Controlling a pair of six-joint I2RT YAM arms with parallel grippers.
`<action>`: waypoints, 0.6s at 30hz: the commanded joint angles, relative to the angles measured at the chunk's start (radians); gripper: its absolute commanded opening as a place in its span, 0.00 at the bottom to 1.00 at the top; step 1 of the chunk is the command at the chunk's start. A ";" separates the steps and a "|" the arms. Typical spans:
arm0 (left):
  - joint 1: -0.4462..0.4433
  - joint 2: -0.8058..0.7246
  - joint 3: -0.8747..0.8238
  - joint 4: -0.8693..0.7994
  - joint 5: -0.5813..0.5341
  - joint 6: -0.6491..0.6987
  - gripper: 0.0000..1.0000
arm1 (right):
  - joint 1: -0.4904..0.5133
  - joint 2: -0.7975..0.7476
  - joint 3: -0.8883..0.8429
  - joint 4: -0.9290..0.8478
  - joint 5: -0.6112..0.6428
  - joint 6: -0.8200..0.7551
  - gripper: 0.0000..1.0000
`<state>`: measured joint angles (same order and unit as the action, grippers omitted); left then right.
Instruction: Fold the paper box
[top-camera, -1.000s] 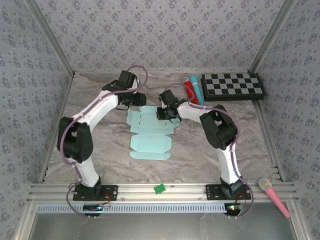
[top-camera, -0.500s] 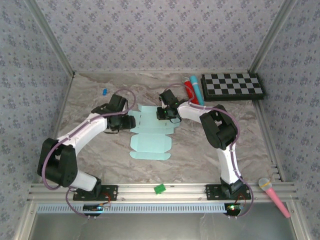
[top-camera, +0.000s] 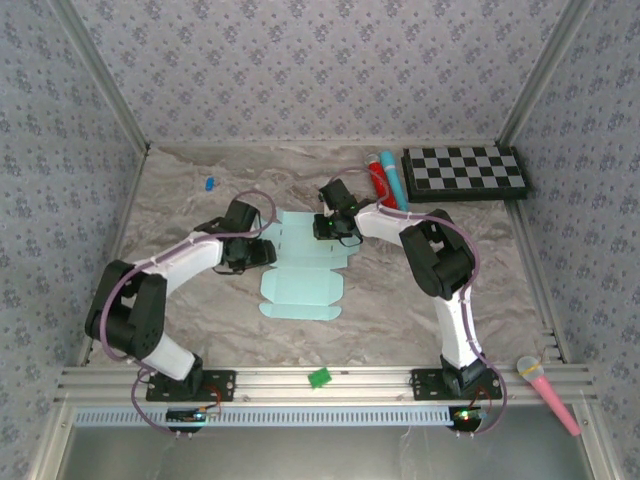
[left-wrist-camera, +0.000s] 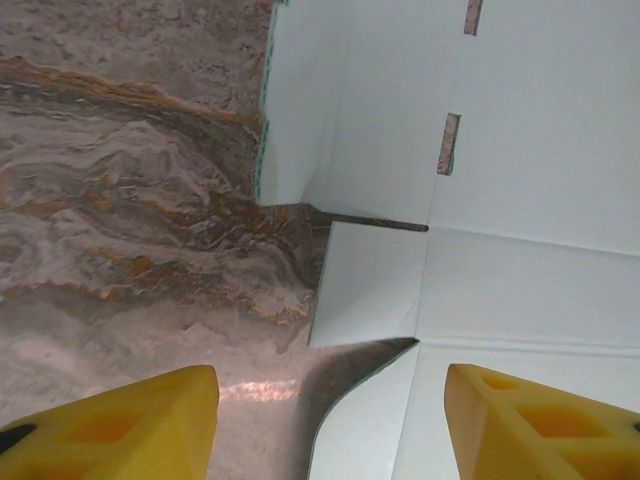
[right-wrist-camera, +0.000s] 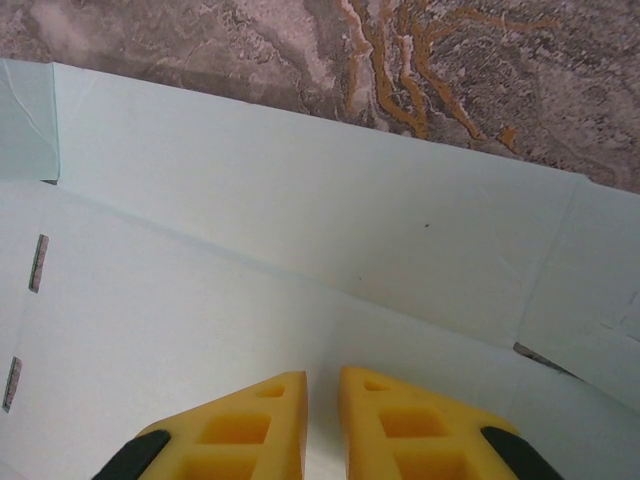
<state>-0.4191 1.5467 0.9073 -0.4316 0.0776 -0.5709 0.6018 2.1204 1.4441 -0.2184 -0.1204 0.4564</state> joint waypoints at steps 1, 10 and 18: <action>0.000 0.027 0.010 0.041 0.019 -0.013 0.60 | 0.000 0.000 -0.028 -0.054 0.001 0.015 0.19; 0.002 0.091 0.025 0.096 0.038 -0.018 0.56 | -0.001 0.006 -0.021 -0.053 -0.004 0.018 0.19; 0.001 0.092 0.037 0.112 0.068 -0.016 0.52 | 0.001 0.007 -0.021 -0.053 -0.006 0.020 0.19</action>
<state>-0.4191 1.6524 0.9081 -0.3382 0.1165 -0.5823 0.6018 2.1204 1.4429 -0.2134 -0.1211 0.4606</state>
